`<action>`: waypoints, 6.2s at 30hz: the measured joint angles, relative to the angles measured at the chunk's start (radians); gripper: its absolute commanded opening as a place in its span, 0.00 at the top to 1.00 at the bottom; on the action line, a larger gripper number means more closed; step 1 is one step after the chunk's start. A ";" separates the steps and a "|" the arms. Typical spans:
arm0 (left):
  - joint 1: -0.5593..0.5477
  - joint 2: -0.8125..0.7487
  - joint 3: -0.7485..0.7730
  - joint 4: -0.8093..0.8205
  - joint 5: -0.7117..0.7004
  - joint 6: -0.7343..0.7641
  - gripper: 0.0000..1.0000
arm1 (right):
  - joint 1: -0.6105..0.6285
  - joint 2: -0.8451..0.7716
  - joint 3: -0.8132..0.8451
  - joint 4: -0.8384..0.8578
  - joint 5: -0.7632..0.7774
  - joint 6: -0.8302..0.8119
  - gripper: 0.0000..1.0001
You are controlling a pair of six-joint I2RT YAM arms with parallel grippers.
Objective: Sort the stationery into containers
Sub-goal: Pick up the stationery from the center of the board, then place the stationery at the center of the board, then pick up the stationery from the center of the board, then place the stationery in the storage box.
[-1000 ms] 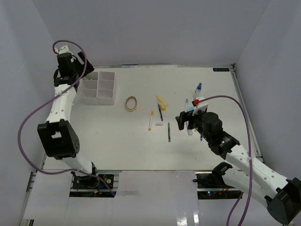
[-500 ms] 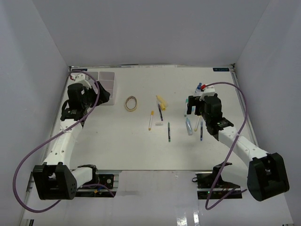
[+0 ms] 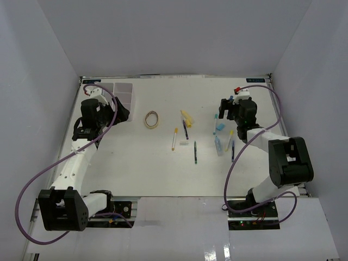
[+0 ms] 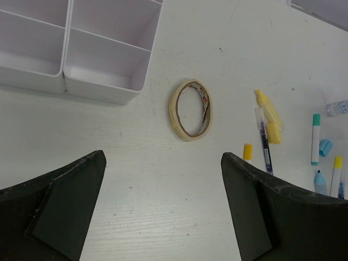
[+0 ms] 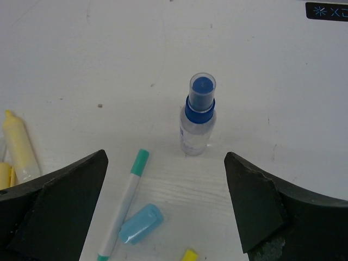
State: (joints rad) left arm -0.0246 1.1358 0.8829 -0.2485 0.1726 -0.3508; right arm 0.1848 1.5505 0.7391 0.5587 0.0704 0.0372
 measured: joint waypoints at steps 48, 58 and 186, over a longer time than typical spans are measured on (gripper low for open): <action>0.003 0.014 0.000 -0.006 0.002 -0.013 0.02 | 0.080 0.017 0.250 -0.104 -0.356 -0.139 0.92; 0.003 -0.022 0.000 0.009 0.023 -0.012 0.02 | 0.501 0.040 0.344 -0.204 -0.512 -0.164 0.92; 0.015 0.519 0.626 -0.163 -0.610 -0.005 0.88 | 0.635 -1.138 -0.479 -0.437 0.059 0.049 0.10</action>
State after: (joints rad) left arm -0.0097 1.6547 1.5085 -0.4114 -0.4370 -0.3553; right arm 0.8196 0.4122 0.2600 0.1215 0.1291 0.0860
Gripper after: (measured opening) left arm 0.346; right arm 0.901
